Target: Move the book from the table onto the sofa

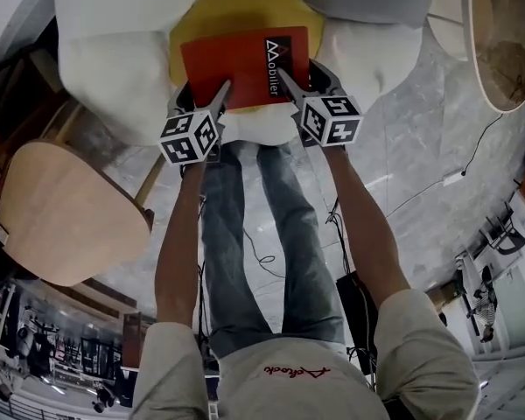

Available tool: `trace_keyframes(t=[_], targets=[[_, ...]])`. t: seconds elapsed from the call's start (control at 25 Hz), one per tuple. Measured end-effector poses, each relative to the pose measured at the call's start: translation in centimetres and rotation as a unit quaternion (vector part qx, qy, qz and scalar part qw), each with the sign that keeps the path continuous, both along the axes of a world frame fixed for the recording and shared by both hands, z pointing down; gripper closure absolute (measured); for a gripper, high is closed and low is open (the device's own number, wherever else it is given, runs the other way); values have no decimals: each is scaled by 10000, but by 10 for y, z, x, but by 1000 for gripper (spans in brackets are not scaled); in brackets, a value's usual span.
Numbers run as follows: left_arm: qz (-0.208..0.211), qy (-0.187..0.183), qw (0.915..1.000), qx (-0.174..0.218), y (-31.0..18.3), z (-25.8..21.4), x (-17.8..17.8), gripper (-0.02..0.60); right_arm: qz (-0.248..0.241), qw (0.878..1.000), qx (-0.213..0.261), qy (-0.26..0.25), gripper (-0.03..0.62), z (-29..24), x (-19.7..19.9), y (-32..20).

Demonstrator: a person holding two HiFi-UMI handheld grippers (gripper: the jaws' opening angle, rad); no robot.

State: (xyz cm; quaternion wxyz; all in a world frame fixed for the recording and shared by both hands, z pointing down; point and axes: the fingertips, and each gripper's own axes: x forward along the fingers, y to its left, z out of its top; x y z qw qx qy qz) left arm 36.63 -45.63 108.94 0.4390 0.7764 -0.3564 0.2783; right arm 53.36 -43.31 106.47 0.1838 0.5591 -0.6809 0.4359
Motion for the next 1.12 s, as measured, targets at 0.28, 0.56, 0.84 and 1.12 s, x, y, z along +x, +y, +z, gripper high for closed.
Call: trace_keyframes(t=[0.28,0.56,0.84,1.12], targets=[[6,-103,9999,-79,-19,48,2,216,-84,9999,-128,1,333,50,2,-22],[135,-202,9996,-149,-28,77,5,215,-14,9998,-215,-7,333,81,3,-28],[108,-113,9998,-84,-29,80,5,215,-53,9999,-113,44,333,81,2,-29],[360,-326,9988,109,-36,71,2,216,-66,9998,-8,169,333,70,5,-31]])
